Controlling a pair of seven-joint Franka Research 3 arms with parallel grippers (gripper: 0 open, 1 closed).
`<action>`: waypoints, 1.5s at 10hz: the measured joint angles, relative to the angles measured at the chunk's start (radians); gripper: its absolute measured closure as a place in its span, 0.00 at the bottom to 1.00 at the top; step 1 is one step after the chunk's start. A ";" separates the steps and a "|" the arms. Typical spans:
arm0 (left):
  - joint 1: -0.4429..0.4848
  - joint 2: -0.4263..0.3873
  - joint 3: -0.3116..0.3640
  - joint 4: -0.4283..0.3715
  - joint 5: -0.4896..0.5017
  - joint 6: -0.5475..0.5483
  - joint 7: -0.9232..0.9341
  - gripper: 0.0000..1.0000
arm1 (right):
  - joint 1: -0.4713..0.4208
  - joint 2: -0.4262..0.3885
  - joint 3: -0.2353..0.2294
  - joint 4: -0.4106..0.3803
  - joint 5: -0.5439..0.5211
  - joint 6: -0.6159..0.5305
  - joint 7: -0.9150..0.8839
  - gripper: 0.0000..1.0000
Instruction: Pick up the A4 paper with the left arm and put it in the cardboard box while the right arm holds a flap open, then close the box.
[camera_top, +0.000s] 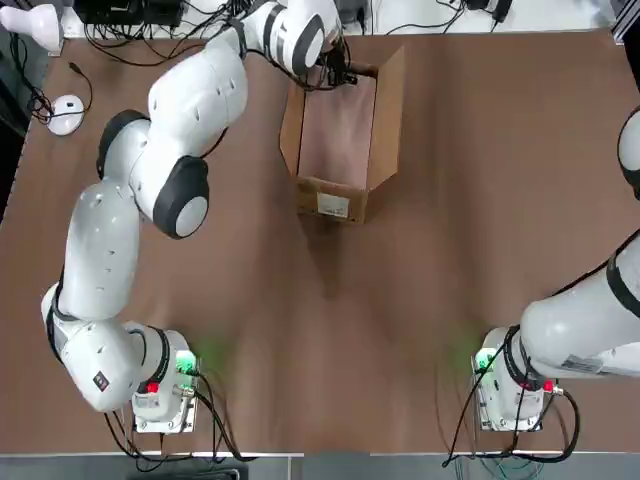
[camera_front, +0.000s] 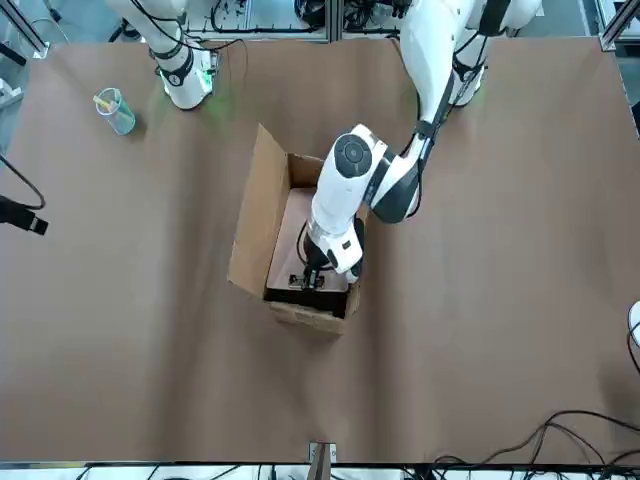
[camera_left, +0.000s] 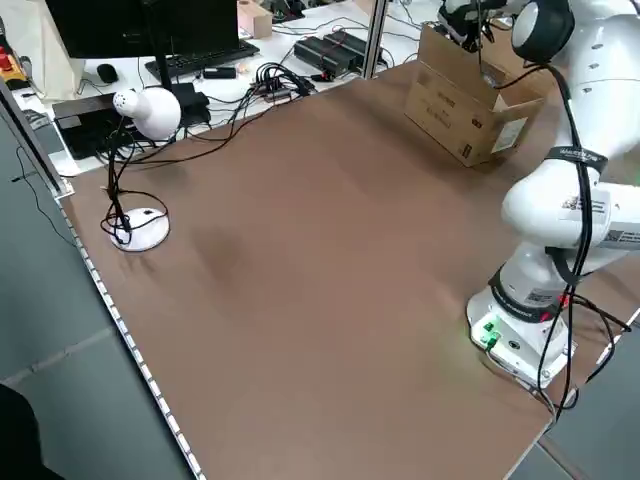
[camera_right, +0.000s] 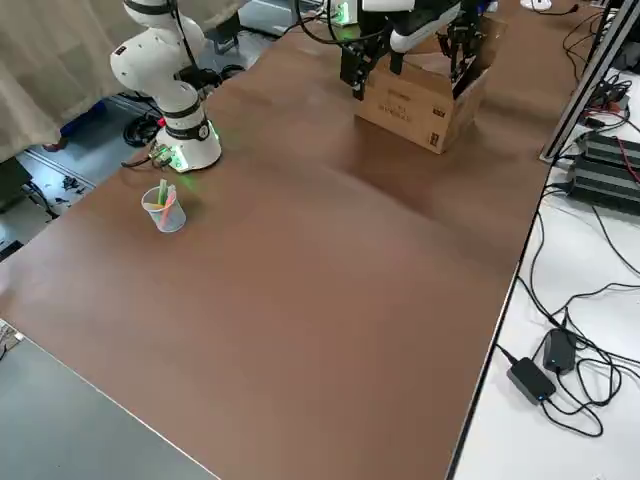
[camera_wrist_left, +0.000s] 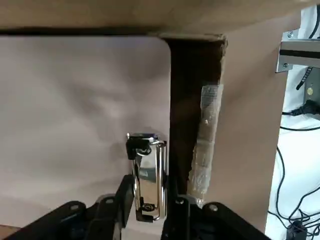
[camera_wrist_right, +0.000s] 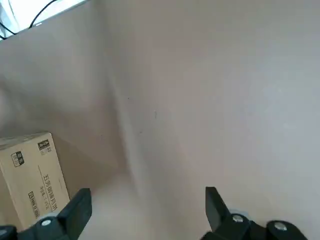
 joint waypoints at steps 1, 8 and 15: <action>0.000 0.003 0.000 0.000 0.000 0.004 0.000 0.72 | 0.000 0.000 0.000 0.000 0.000 0.000 0.000 0.00; 0.000 -0.006 0.004 0.015 0.000 0.007 0.054 0.03 | 0.000 0.000 0.001 -0.001 0.000 0.000 0.000 0.00; 0.107 -0.219 0.015 0.019 0.072 -0.403 0.383 0.00 | 0.000 0.000 0.006 -0.003 0.000 0.000 -0.002 0.00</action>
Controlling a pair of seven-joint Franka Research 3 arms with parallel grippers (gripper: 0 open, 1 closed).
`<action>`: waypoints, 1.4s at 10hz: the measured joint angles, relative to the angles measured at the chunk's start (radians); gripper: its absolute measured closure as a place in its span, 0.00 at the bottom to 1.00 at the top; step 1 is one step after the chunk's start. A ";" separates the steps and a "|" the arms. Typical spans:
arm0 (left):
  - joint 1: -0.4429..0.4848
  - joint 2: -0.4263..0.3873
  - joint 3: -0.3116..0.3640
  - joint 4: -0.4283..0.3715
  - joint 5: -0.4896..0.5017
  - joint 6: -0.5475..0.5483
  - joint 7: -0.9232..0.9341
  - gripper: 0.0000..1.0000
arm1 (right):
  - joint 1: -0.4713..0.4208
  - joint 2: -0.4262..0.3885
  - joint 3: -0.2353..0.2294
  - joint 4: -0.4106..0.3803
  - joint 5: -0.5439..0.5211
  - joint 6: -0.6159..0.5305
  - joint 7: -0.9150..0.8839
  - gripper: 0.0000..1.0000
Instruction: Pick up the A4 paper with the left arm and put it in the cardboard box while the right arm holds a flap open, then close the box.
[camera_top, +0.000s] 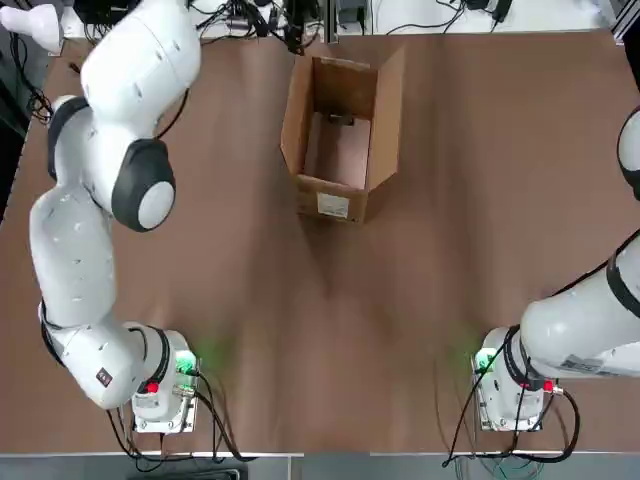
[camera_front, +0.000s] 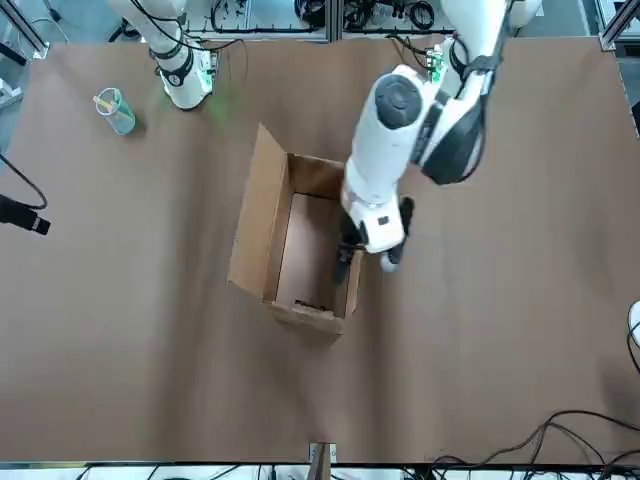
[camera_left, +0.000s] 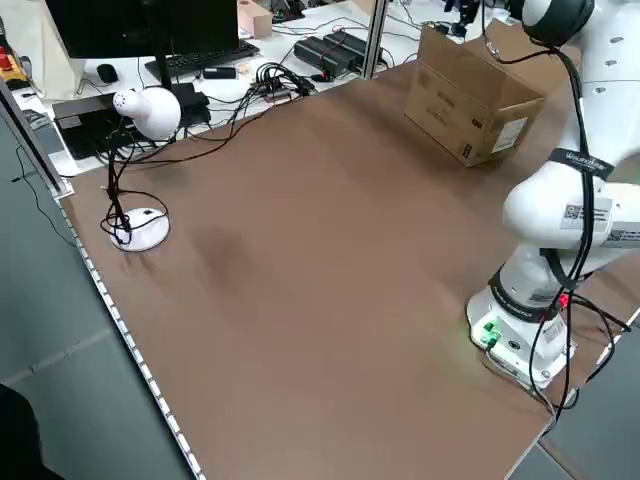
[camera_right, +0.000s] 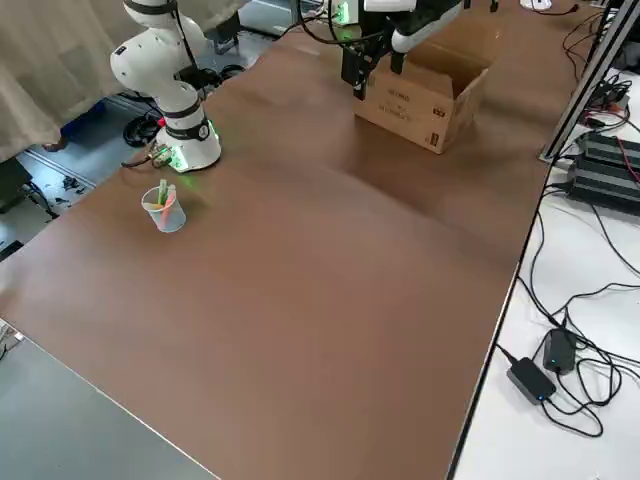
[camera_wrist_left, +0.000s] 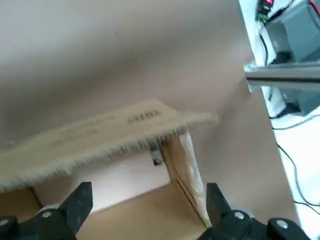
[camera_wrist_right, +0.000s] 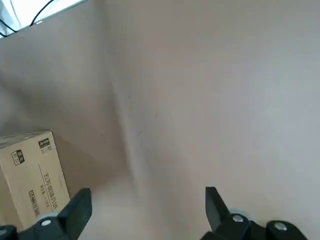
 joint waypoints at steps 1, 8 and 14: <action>0.036 -0.010 0.001 0.000 0.000 -0.054 0.075 0.00 | 0.000 0.000 0.000 0.000 0.000 0.000 0.000 0.00; 0.231 -0.016 -0.010 -0.086 -0.217 -0.181 0.340 0.75 | 0.030 -0.002 0.008 -0.111 0.003 0.052 -0.001 0.00; 0.143 0.016 -0.035 -0.094 -0.324 -0.067 0.205 0.99 | 0.130 -0.056 -0.039 -0.522 0.261 0.101 -0.001 0.00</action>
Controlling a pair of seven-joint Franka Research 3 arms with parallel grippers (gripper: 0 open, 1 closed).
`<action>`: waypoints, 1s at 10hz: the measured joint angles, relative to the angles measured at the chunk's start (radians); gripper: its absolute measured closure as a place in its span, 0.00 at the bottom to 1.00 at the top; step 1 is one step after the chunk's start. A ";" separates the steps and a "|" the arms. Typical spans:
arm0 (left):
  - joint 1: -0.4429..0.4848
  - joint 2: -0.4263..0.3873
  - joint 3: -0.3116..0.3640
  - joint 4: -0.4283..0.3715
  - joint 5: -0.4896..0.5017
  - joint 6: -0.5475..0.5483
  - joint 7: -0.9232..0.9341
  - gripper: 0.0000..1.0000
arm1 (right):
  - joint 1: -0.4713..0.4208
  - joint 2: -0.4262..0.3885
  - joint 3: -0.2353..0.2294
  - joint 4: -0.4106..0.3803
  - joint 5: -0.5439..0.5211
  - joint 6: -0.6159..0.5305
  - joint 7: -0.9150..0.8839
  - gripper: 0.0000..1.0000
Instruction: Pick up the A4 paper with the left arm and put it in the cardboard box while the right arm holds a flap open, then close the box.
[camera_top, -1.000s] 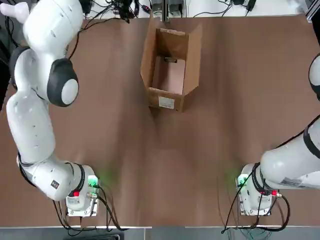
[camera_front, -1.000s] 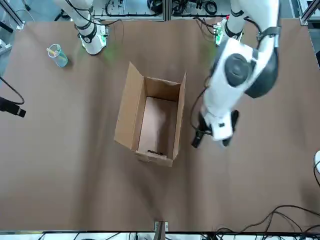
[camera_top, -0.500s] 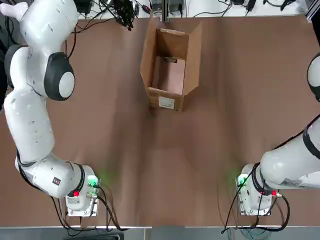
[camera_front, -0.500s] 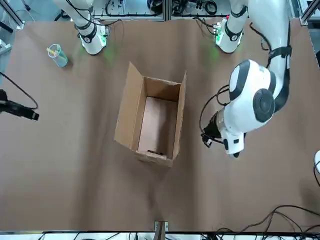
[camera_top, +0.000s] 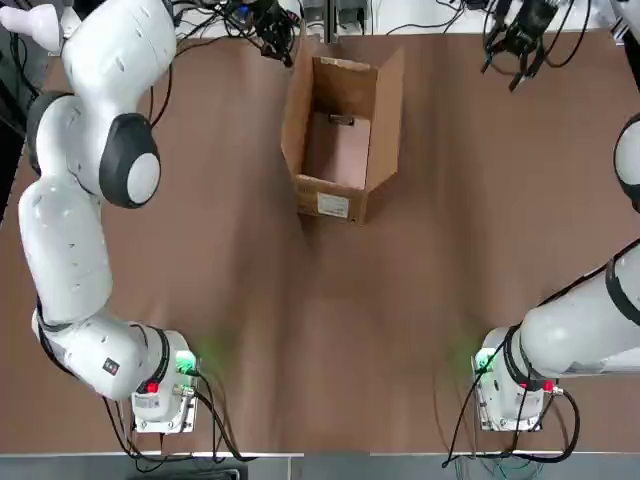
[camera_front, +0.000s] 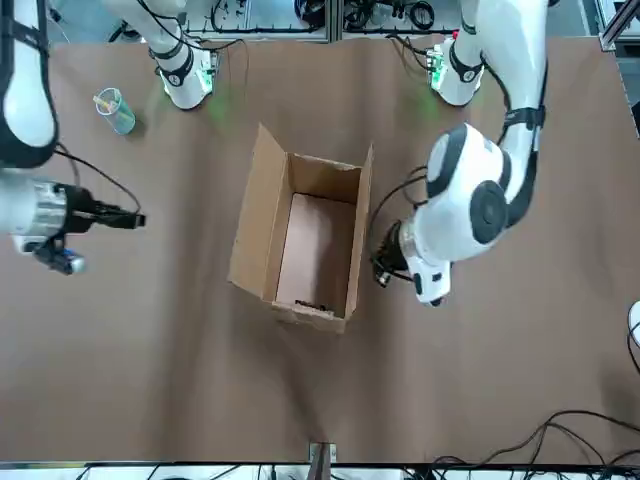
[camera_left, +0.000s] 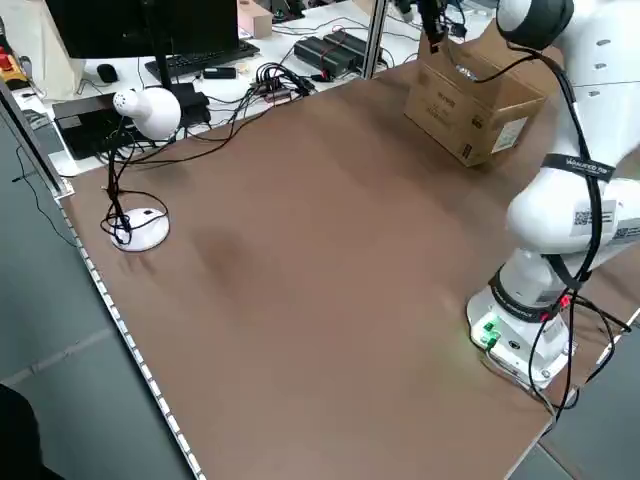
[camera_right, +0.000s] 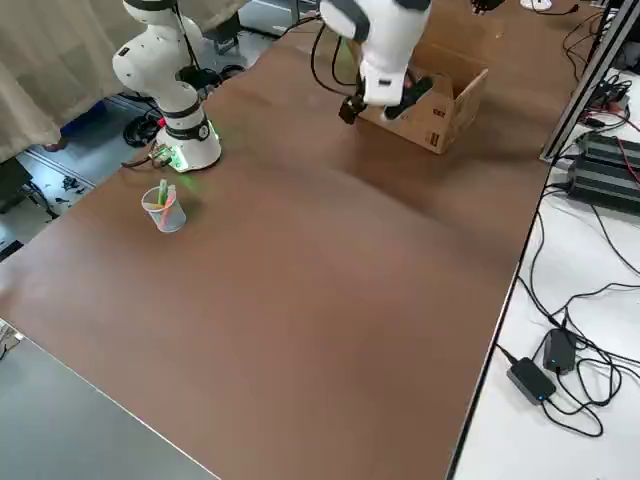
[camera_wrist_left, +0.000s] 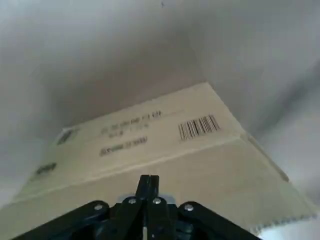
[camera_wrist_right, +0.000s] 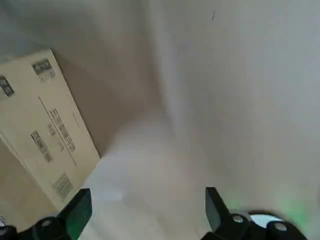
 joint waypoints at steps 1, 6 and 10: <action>-0.029 0.000 0.000 0.000 0.000 0.030 -0.044 0.99 | 0.022 -0.005 -0.002 -0.060 0.045 -0.005 0.000 0.00; -0.142 0.045 0.000 -0.003 0.001 0.196 -0.199 0.99 | 0.167 -0.071 -0.003 -0.274 0.248 0.105 0.000 0.00; -0.153 0.119 0.001 -0.004 0.015 0.263 -0.198 0.99 | 0.249 -0.096 -0.002 -0.319 0.301 0.184 0.005 0.00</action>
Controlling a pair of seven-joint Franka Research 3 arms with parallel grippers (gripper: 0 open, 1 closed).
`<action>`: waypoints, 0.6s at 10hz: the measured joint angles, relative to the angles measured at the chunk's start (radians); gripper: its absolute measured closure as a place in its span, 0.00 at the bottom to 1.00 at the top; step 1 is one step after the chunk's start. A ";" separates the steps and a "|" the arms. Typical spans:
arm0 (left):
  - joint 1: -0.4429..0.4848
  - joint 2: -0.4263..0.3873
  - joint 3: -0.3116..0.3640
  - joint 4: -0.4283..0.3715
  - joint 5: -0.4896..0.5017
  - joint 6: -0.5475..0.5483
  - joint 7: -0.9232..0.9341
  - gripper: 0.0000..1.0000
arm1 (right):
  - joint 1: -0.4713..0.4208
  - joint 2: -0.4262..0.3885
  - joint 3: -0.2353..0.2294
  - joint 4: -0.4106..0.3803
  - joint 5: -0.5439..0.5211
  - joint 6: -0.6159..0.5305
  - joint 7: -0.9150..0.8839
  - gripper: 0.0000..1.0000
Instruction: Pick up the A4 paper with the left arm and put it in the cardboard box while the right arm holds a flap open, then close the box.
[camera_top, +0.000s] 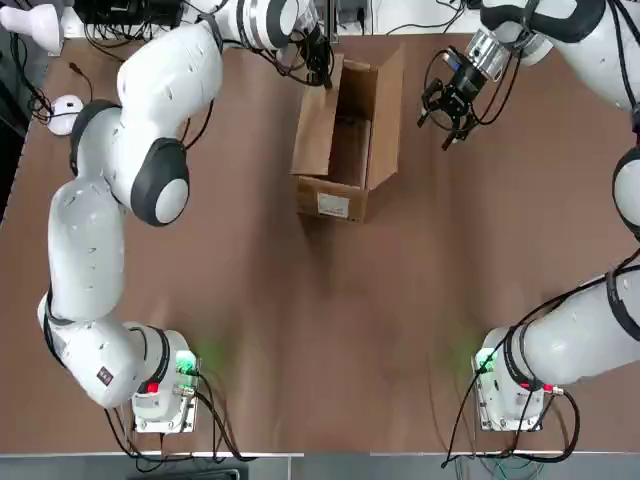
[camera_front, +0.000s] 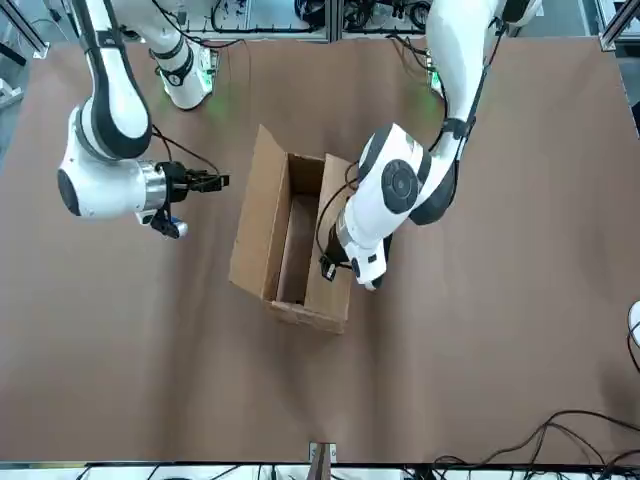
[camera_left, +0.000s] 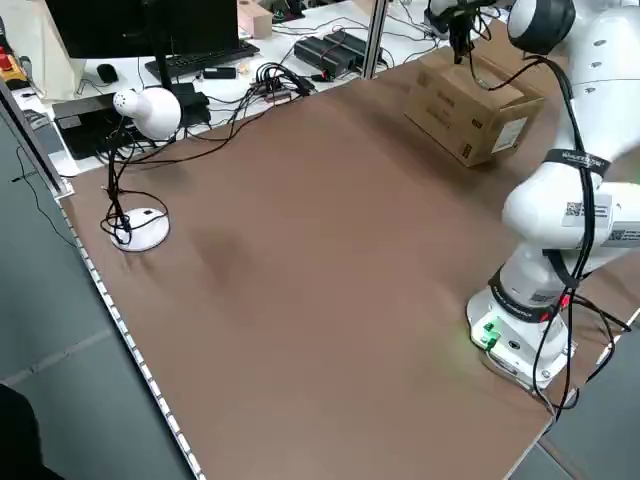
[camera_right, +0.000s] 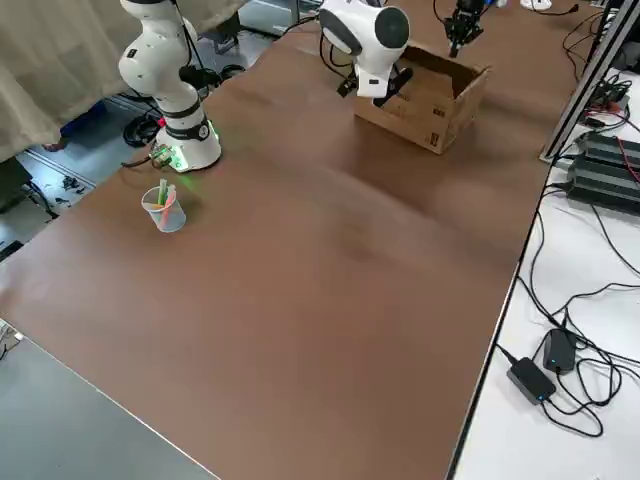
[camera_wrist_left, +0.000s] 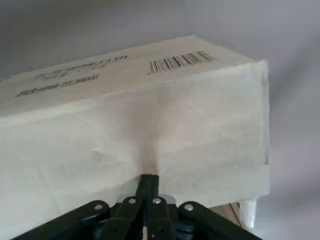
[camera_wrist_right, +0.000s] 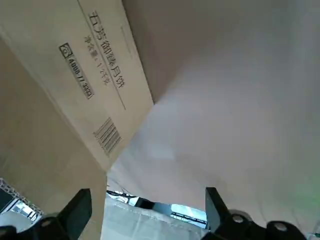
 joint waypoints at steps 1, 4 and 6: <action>-0.008 0.016 0.001 0.000 0.009 0.021 0.000 0.99 | 0.015 0.000 0.000 -0.001 0.002 0.020 0.001 0.00; -0.022 0.024 0.006 -0.002 0.034 0.040 0.000 0.99 | 0.097 0.000 0.000 -0.007 0.003 0.093 0.017 0.04; -0.028 0.027 0.007 -0.004 0.046 0.047 -0.001 0.99 | 0.138 -0.002 0.000 -0.017 0.006 0.138 0.026 0.18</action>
